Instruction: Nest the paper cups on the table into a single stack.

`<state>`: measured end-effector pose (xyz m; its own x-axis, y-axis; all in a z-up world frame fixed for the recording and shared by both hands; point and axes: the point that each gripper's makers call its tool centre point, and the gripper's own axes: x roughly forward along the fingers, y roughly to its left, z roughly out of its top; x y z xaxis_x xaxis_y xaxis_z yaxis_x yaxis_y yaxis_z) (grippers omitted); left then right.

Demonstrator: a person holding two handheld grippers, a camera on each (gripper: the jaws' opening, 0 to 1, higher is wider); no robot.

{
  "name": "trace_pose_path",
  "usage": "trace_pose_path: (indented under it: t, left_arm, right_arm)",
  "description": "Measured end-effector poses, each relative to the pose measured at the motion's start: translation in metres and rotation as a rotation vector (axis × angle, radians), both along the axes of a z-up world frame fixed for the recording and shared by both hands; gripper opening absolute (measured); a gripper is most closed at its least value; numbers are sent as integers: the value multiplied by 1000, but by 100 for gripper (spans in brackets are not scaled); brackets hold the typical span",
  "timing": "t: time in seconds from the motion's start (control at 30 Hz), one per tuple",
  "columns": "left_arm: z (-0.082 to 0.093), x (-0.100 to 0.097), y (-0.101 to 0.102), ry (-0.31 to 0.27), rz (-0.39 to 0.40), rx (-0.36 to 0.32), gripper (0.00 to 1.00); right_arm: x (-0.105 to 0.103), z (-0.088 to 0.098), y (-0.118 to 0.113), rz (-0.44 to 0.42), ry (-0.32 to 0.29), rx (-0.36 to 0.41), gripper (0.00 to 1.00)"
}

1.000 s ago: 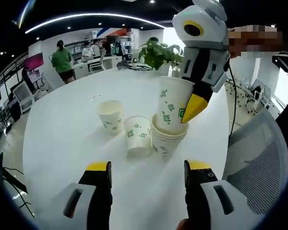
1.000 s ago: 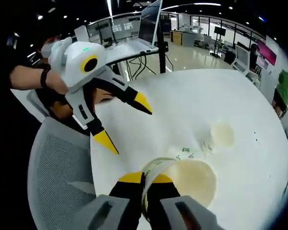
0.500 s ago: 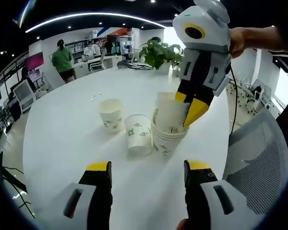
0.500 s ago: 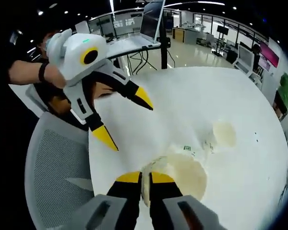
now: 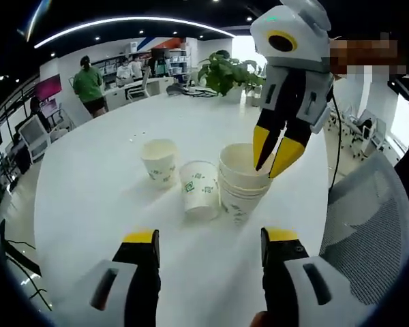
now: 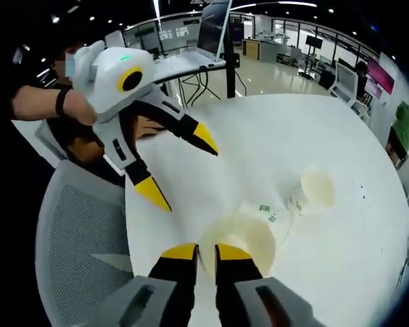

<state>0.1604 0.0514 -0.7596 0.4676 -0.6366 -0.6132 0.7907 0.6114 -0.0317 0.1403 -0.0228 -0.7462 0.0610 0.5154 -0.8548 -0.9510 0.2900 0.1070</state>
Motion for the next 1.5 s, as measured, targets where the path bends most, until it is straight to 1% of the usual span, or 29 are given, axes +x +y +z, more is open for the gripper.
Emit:
trace_pose_path:
  t: [0.27,0.5,0.57,0.67,0.73,0.8,0.87,0.9,1.0,1.1,1.2,1.37,1.43,1.5]
  left_arm:
    - [-3,5,2,2,-4,19,58]
    - [-5,10,0,10,-5,24,58]
    - [-7,12,0,18,-3,34,57]
    - [-12,14,2,22,-5,59,57]
    - [-13,15,3,30,-3,66,57]
    - [-13,18,3,34,0,69,57]
    - [-14,22,3,39,3,69,57]
    - [-15,24,3,40,5,69,57]
    - [-16,26,2,56,17,59,57]
    - [-19,29,4,60,11,78,57]
    - [-20,34,3,65,11,81,57]
    - [-19,40,1,77,11,73,58]
    - [-20,44,0,80,11,72,59]
    - [-19,46,-5,88,6,61,60]
  right_arm:
    - [5,1,-7,-30,-1,10,12]
    - [6,7,-15,-81,-11,36,18]
    - [7,10,-17,-107,-16,55,20]
    - [10,13,-21,-160,-5,105,28]
    - [4,15,-25,-186,-14,116,35]
    - [3,17,-30,-213,-23,127,38]
    - [4,19,-33,-260,-21,148,40]
    - [6,22,-33,-297,-17,187,41]
    - [0,28,-36,-344,-22,232,48]
    - [0,33,-40,-388,-37,275,53]
    - [-2,38,-47,-444,-53,322,58]
    - [-9,36,-64,-509,-52,353,65]
    - [-12,32,-70,-533,-51,356,66]
    - [-17,30,-75,-557,-41,365,67]
